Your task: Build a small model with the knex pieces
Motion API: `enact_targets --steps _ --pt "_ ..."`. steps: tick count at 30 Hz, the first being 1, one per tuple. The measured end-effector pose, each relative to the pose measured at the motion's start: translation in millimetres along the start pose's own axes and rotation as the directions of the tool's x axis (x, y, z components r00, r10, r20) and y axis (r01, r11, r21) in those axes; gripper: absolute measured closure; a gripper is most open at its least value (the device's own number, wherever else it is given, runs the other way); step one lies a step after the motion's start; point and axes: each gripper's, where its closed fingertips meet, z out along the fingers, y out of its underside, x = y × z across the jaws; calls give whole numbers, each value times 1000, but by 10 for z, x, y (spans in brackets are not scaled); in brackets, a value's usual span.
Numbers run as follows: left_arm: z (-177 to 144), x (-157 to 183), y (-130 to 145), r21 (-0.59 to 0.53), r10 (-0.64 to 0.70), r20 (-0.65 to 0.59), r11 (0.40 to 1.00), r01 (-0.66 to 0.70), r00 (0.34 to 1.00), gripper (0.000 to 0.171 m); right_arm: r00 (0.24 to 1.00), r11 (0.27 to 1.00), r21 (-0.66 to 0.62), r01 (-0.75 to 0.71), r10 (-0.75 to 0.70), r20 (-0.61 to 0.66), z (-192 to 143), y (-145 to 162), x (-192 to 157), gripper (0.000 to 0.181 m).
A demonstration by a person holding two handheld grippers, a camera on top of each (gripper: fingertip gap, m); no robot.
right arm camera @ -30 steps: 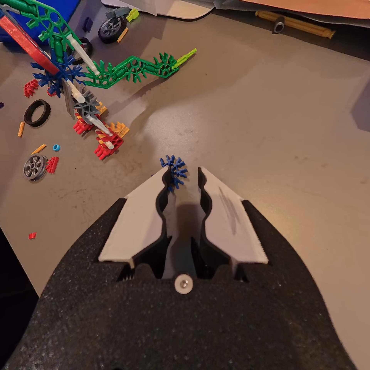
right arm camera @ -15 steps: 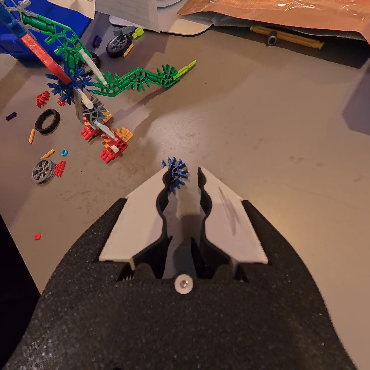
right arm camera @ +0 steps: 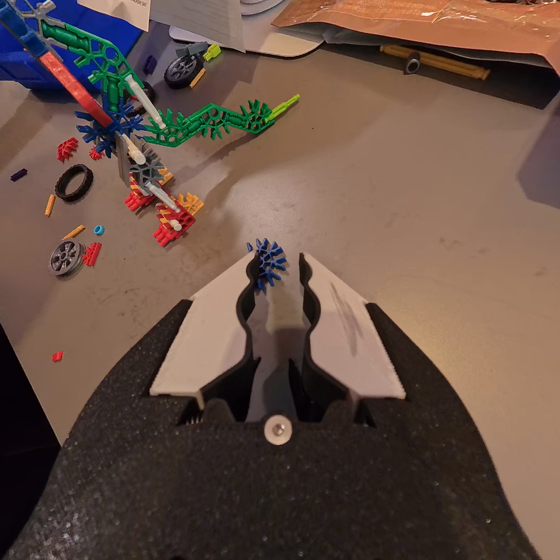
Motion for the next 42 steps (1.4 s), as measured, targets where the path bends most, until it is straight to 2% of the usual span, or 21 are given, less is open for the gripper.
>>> enact_targets --steps 4,6,8,10,13,16,20,29,32,34,36,39,42 --pt "-393 359 -320 111 -24 -3 993 24 1000 168 1000 1000 -5 9 -9 3 5 7 -12 155" --pt "-547 746 -661 212 -11 -60 977 24 998 168 1000 1000 -6 13 -13 5 5 8 -19 155" --pt "-599 1104 -979 268 22 -75 963 -1 997 168 1000 1000 -7 13 -13 8 8 10 -23 155" --pt "-557 1482 -1313 323 41 -124 947 1 991 168 1000 1000 -8 14 -14 9 9 10 -24 156" --pt "-321 1908 -1720 358 66 -181 934 4 981 167 1000 1000 -7 17 -17 12 8 9 -30 156" --pt "-85 2137 -1994 354 84 -193 935 -10 977 167 1000 1000 -5 21 -21 11 3 10 -35 156" --pt "27 2302 -2213 356 87 -230 935 0 969 167 1000 1000 -8 22 -22 17 -10 32 -58 156" --pt "238 2243 -2234 342 16 -202 938 56 979 161 999 1000 -8 8 -8 36 -15 32 -62 156" --pt "156 2261 -2187 370 -26 -244 921 118 970 158 999 1000 -10 2 -2 42 -14 32 -58 156" --pt "-37 2197 -2115 410 -51 -247 899 152 968 160 999 1000 -10 -2 3 44 -15 32 -55 156" --pt "-297 1995 -1948 443 -98 -221 876 190 970 163 999 1000 -9 -7 8 48 -16 30 -53 156" --pt "-640 1412 -1552 484 -216 -119 840 247 969 166 999 1000 -16 -10 11 53 -10 33 -52 156" --pt "-637 975 -1170 464 -202 -48 863 201 978 166 998 1000 -25 -6 7 56 7 31 -46 156"
